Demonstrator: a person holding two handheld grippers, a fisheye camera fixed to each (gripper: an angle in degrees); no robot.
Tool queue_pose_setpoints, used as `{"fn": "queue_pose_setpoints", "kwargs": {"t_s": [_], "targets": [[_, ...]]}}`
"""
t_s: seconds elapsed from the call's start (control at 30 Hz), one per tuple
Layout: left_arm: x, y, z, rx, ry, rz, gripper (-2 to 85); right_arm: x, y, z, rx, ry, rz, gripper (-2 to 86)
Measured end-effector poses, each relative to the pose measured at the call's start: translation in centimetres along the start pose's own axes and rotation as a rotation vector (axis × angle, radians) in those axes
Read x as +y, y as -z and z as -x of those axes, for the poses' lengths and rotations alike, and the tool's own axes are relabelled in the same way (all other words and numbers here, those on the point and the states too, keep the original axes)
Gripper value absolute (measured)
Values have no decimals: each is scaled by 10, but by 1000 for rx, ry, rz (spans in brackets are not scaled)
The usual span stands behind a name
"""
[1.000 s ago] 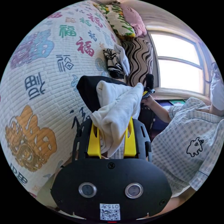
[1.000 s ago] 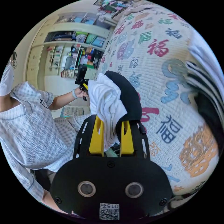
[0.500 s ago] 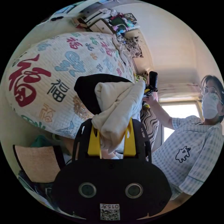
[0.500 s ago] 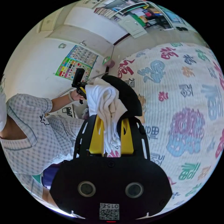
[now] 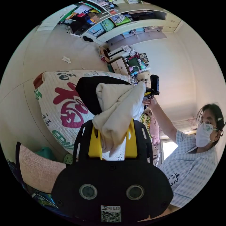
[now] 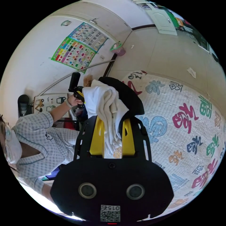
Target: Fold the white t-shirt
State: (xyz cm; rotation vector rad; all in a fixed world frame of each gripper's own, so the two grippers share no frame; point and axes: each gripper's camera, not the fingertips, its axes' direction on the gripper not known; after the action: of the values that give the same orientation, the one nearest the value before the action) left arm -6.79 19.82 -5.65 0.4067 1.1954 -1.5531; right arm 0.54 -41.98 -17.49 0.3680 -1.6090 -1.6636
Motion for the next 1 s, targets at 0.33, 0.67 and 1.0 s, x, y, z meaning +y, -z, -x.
{"fn": "queue_pose_setpoints", "kwargs": {"t_s": [0.33,0.67,1.0], "targets": [[33,69,21,-64,164,-196,155,-8,-46,-127,-50,-280,-205,74],[92,83,2,-111,201,-283,87,-36,-58,-160,-10,-185,-112,15],[142,128,-67,175,36,-368,4,9,4,-134,-181,-135,-428,-7]]}}
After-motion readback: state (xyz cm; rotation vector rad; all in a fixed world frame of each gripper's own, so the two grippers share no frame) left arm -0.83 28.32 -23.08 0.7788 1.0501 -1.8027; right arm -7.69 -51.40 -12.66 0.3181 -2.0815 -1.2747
